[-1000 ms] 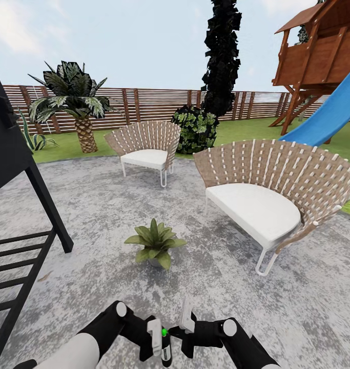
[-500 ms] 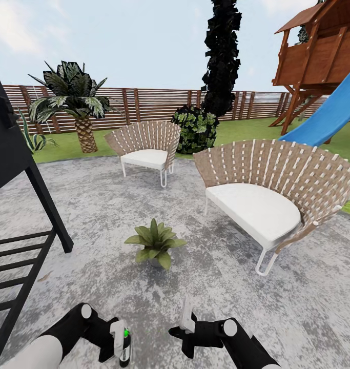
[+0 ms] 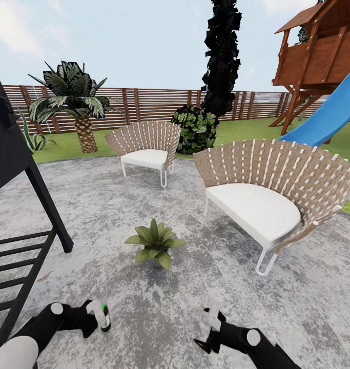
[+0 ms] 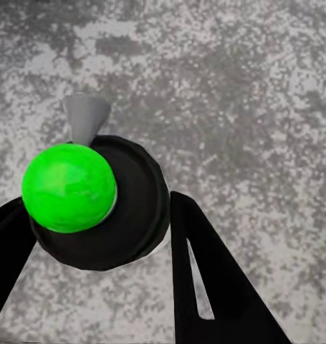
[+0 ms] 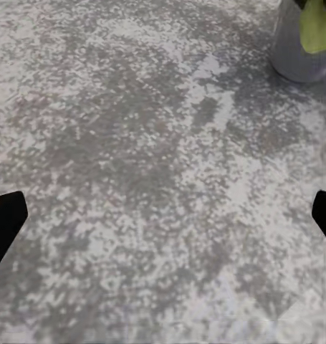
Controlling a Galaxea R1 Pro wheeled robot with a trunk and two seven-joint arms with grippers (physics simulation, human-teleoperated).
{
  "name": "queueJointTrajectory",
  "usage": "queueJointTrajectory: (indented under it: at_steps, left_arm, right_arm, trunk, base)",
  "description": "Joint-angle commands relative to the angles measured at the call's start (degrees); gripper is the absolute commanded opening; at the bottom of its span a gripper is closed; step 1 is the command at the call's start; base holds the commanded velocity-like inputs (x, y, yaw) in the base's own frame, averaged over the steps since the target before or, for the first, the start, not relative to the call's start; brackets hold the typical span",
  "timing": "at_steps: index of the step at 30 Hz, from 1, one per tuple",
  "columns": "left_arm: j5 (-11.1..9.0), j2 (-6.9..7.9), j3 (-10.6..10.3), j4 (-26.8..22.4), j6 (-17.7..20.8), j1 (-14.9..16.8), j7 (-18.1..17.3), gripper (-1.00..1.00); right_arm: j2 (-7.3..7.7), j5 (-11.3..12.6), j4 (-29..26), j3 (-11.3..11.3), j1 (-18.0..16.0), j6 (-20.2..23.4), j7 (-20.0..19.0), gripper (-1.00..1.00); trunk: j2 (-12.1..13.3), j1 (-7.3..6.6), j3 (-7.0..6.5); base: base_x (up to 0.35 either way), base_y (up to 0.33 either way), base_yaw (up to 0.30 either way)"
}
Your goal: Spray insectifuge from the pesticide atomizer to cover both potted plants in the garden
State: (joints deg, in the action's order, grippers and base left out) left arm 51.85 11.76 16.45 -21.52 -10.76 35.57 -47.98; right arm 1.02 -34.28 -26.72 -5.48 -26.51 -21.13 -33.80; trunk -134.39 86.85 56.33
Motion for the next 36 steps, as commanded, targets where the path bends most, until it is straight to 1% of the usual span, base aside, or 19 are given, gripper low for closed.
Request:
queueJointTrajectory:
  at_steps: [1,2,3,4,5,6,7,8,9,10,12,14,15,20,21,23,28,31,36]
  left_arm:
    - [0.5,-0.11,3.3,-0.1,0.4,0.1,0.0,-1.00]
    - [0.5,-0.16,5.9,-0.1,1.6,0.2,0.2,-1.00]
    - [0.3,-0.24,10.3,-0.1,5.4,0.4,0.4,-1.00]
    - [0.3,-0.29,11.2,-0.1,7.1,0.5,0.4,-1.00]
    - [0.3,-0.47,11.9,-0.1,9.3,0.5,0.4,-1.00]
    - [0.3,-0.64,12.2,-0.1,10.7,0.5,0.4,-1.00]
    - [0.3,-0.90,12.4,-0.1,12.0,0.5,0.4,-1.00]
    - [0.4,-1.14,12.5,-0.1,13.2,0.5,0.3,-1.00]
    - [0.5,-1.33,12.5,-0.1,14.2,0.5,0.3,-1.00]
    - [0.6,-1.55,12.5,-0.1,15.4,0.5,0.3,-1.00]
    - [0.7,-1.74,12.5,-0.1,16.3,0.5,0.2,-1.00]
    - [0.7,-1.80,12.5,-0.1,16.9,0.5,0.2,-1.00]
    - [0.7,-1.81,12.5,-0.1,17.3,0.5,0.2,-1.00]
    - [0.9,-1.83,12.4,-0.1,20.5,0.5,0.1,-1.00]
    - [0.9,-1.90,12.4,-0.1,23.3,0.5,0.1,-1.00]
    - [0.8,-1.85,12.4,-0.1,24.2,0.5,0.1,-1.00]
    - [0.4,-1.83,12.5,-0.2,29.9,0.7,0.0,-1.00]
    - [0.4,-1.88,12.5,-0.2,31.4,0.7,0.1,-1.00]
    - [0.4,-1.90,12.5,-0.2,31.8,0.8,0.1,-1.00]
  right_arm:
    - [0.45,-0.5,2.4,0.0,0.0,-0.4,3.6,1.00]
    - [0.71,-0.4,4.8,0.0,0.0,-0.4,7.3,1.00]
    - [1.02,0.0,10.4,0.0,0.0,-0.5,17.6,1.00]
    - [1.08,0.6,12.8,0.0,0.0,-0.4,21.7,1.00]
    - [1.09,2.1,16.7,0.0,0.0,-0.5,27.6,1.00]
    - [1.06,3.7,19.0,0.0,0.0,-0.5,31.4,1.00]
    - [1.04,5.7,20.9,0.0,0.0,-0.5,35.1,1.00]
    - [1.04,8.5,22.3,0.0,0.1,-0.6,38.4,1.00]
    - [1.06,11.8,23.2,0.0,0.1,-0.6,41.2,1.00]
    - [1.10,17.4,24.1,0.0,0.2,-0.6,43.9,1.00]
    - [1.15,24.8,24.7,-0.2,0.3,-0.7,45.6,1.00]
    - [1.16,27.8,24.9,-0.2,0.3,-0.7,46.2,1.00]
    - [1.17,28.4,25.0,-0.2,0.3,-0.7,46.3,1.00]
    - [0.90,29.4,24.9,-0.3,0.3,-0.7,46.6,1.00]
    - [0.80,29.6,25.0,-0.2,0.3,-0.7,46.6,1.00]
    - [0.82,29.6,25.0,-0.2,0.3,-0.7,46.7,1.00]
    - [0.82,29.6,25.0,-0.2,0.3,-0.7,46.7,1.00]
    - [0.82,29.6,25.0,-0.2,0.3,-0.7,46.7,1.00]
    - [0.82,29.6,25.0,-0.2,0.3,-0.7,46.7,1.00]
  trunk:
    - [0.0,-0.01,0.05]
    - [0.0,-0.01,0.05]
    - [0.0,-0.01,0.05]
    - [0.0,-0.01,0.05]
    - [0.0,-0.01,0.05]
    - [0.0,-0.01,0.05]
    - [0.0,-0.01,0.05]
    - [0.0,-0.01,0.05]
    - [0.0,-0.01,0.05]
    - [0.0,-0.01,0.05]
    - [0.0,-0.01,0.05]
    - [0.0,-0.01,0.05]
    - [0.0,-0.01,0.05]
    - [0.0,-0.01,0.05]
    - [0.0,-0.01,0.05]
    - [0.0,-0.01,0.05]
    - [0.0,-0.01,0.05]
    - [0.0,-0.01,0.05]
    - [0.0,-0.01,0.05]
  base:
    - [0.000,0.000,0.000]
    - [0.000,0.000,0.000]
    - [0.000,0.000,0.000]
    - [0.000,0.000,0.000]
    - [0.000,0.000,0.000]
    - [0.000,0.000,0.000]
    - [0.000,0.000,0.000]
    - [0.000,0.000,0.000]
    - [0.000,0.000,0.000]
    - [0.000,0.000,0.000]
    - [0.000,0.000,0.000]
    - [0.000,0.000,0.000]
    - [0.000,0.000,0.000]
    - [0.000,0.000,0.000]
    - [0.000,0.000,0.000]
    - [0.130,0.024,0.000]
    - [0.300,0.078,0.000]
    - [0.314,0.137,0.000]
    - [0.294,0.210,0.000]
